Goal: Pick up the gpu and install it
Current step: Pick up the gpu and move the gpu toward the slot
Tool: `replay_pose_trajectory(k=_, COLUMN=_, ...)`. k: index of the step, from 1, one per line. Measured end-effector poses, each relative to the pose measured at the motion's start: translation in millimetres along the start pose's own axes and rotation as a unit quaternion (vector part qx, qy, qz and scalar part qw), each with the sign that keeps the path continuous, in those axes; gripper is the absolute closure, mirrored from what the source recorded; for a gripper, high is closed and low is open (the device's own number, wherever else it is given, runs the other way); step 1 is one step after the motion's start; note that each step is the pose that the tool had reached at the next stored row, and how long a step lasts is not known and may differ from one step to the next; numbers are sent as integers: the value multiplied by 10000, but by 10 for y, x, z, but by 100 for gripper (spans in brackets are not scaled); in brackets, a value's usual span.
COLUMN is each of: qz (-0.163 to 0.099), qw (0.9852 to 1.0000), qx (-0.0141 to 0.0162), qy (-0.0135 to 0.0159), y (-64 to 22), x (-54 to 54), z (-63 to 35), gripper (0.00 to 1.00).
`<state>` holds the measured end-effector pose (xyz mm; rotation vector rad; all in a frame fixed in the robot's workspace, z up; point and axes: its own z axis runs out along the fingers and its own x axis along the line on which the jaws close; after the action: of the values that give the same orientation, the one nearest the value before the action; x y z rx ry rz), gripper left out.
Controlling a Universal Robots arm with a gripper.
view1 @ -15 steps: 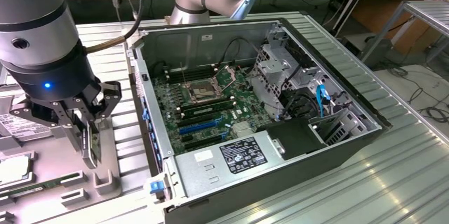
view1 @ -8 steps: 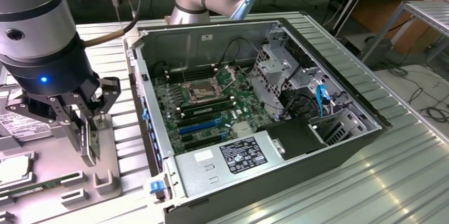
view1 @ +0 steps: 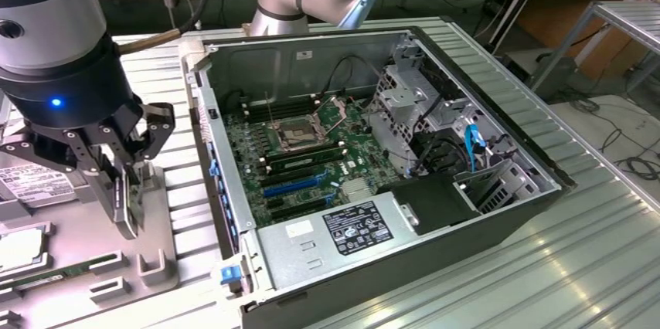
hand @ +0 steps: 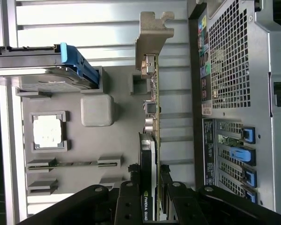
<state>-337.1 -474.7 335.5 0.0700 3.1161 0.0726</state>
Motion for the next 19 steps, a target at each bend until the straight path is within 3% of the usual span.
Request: replay_pose_trajectory(k=19, qz=0, qw=10000, qx=0, qy=0, y=12, x=-6, z=-250, gripper=73)
